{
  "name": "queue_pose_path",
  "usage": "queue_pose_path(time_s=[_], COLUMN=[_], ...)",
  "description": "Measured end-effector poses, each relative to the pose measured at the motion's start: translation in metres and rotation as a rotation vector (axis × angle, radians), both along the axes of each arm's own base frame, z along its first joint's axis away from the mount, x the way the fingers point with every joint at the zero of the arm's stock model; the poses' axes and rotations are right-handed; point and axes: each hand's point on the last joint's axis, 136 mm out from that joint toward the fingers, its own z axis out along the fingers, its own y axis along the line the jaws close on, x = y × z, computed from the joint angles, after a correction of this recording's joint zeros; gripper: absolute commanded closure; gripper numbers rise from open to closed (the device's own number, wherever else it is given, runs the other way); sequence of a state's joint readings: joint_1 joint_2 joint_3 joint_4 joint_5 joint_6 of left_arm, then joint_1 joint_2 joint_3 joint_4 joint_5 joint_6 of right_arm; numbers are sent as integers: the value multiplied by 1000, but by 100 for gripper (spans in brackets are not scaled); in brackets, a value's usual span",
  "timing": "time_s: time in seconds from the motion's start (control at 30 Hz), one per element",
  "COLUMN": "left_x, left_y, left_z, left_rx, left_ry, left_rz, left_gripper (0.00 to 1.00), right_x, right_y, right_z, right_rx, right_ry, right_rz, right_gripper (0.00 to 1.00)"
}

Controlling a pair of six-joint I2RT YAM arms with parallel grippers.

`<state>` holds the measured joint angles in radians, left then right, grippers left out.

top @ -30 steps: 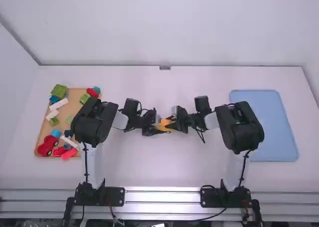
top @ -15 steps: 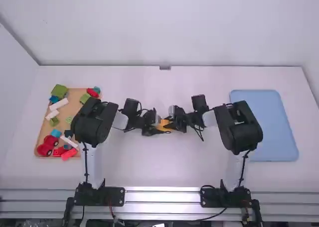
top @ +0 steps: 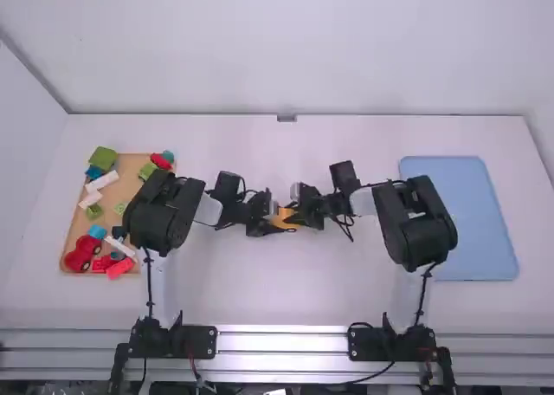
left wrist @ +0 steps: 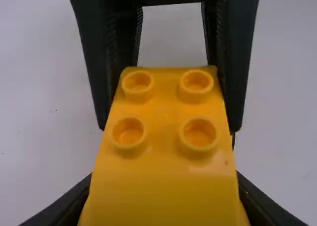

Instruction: Assemble lego blocks to make yellow taxi

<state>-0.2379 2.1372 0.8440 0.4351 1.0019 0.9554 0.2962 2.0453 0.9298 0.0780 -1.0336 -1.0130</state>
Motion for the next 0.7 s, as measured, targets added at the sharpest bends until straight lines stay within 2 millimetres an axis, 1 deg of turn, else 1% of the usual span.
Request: queue_pose_path(time_s=[0.2,0.47,0.7], left_x=[0,0,0], left_y=[0,0,0], left_z=[0,0,1], left_rx=[0,-1,0], left_ry=[-2,6,14], left_rz=[0,-1,-5], left_gripper=[86,86,86], right_x=[1,-2,-2], right_y=[1,1,0], right_z=[0,-2,-3], right_rx=[21,38,14], right_ry=[-45,-175,-143], right_rz=[-6,-38,-59], right_gripper=[100,100,100])
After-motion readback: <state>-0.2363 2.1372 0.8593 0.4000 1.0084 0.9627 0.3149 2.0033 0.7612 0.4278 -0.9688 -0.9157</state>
